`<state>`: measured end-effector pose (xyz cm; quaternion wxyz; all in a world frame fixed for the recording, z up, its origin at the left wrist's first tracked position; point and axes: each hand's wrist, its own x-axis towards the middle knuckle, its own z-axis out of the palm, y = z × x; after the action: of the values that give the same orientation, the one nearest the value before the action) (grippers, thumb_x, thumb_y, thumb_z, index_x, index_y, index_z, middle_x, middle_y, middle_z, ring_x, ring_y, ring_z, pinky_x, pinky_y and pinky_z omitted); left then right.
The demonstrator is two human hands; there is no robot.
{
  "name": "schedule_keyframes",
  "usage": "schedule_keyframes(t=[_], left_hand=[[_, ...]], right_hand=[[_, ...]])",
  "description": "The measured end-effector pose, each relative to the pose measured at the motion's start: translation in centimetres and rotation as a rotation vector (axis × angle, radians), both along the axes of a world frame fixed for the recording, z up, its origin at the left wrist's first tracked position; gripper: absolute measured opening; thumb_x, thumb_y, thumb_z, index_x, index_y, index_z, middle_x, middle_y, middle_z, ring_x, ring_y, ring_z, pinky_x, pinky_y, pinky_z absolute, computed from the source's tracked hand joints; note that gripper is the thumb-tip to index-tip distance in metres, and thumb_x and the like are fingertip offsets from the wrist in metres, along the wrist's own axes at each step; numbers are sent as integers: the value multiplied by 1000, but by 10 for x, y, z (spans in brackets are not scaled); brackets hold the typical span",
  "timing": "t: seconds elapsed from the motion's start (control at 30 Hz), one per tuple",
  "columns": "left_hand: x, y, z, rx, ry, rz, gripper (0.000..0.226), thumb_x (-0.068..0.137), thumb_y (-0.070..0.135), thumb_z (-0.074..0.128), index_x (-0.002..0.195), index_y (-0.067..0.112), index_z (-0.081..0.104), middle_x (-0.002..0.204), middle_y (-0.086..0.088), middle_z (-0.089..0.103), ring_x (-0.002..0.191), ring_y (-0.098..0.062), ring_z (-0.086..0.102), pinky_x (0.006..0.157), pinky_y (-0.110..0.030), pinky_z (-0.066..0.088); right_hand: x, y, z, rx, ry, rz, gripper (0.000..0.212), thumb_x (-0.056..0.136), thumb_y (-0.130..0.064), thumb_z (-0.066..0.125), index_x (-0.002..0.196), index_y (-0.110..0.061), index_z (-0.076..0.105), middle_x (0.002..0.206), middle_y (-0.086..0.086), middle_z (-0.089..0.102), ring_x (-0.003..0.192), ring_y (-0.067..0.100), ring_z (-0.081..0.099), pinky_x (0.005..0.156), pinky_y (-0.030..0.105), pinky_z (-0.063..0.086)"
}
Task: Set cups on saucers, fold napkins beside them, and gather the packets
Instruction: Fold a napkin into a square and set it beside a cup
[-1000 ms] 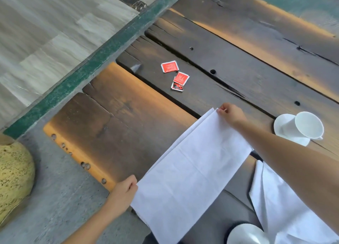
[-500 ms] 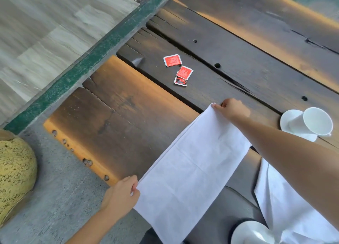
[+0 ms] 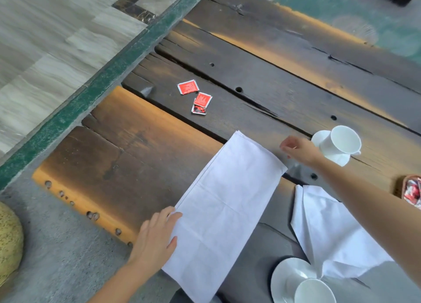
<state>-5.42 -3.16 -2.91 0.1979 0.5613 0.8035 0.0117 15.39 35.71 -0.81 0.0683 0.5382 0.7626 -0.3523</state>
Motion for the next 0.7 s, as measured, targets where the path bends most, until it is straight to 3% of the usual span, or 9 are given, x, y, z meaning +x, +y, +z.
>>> schedule_keyframes(t=[0.1, 0.23, 0.3, 0.43, 0.5, 0.6, 0.7], left_hand=[[14, 19, -2, 3, 35, -98, 70, 58, 42, 84, 122, 21, 62, 132, -1, 58, 110, -21, 63, 82, -37, 56], [17, 25, -7, -76, 93, -159, 85, 62, 52, 80, 134, 19, 52, 145, -4, 46, 127, -24, 52, 95, -45, 49], [16, 23, -10, -90, 113, -184, 89, 57, 55, 81, 134, 19, 53, 145, -4, 46, 127, -24, 52, 93, -46, 51], [12, 20, -14, -101, 107, -188, 94, 47, 56, 86, 128, 17, 59, 140, -6, 53, 121, -25, 57, 85, -47, 54], [12, 19, -20, -96, 71, -166, 93, 61, 55, 80, 140, 20, 45, 151, -4, 36, 134, -25, 43, 98, -48, 45], [16, 21, -30, -105, -19, -63, 85, 82, 53, 60, 150, 27, 16, 160, 1, -1, 147, -22, 12, 113, -46, 25], [25, 27, -30, -104, -99, 130, 79, 85, 49, 58, 148, 28, 15, 160, 0, -3, 143, -24, 13, 110, -45, 28]], right_hand=[[21, -16, -7, -101, -20, 48, 4, 84, -12, 67, 85, -15, 65, 86, 3, 65, 79, 22, 59, 75, 28, 44], [31, -29, -24, -63, -34, -17, 18, 82, -9, 69, 99, -4, 65, 89, 6, 60, 82, 23, 55, 66, 26, 46], [32, -33, -29, -66, -38, -65, 15, 81, -6, 67, 96, -4, 65, 83, 7, 60, 78, 23, 54, 56, 22, 42], [37, -25, -28, -41, -46, -57, 7, 82, 0, 61, 87, -1, 66, 79, 16, 65, 74, 23, 55, 71, 32, 46], [38, -20, -24, -90, 92, -165, 7, 88, 1, 57, 89, -1, 64, 82, 16, 62, 73, 25, 55, 71, 35, 48], [29, -19, -22, -346, 409, -530, 16, 92, 4, 49, 87, -9, 57, 81, 10, 56, 69, 20, 56, 60, 24, 53], [15, -16, -22, -394, 586, -760, 21, 90, 7, 49, 100, -11, 53, 80, 5, 55, 66, 16, 55, 54, 21, 53]])
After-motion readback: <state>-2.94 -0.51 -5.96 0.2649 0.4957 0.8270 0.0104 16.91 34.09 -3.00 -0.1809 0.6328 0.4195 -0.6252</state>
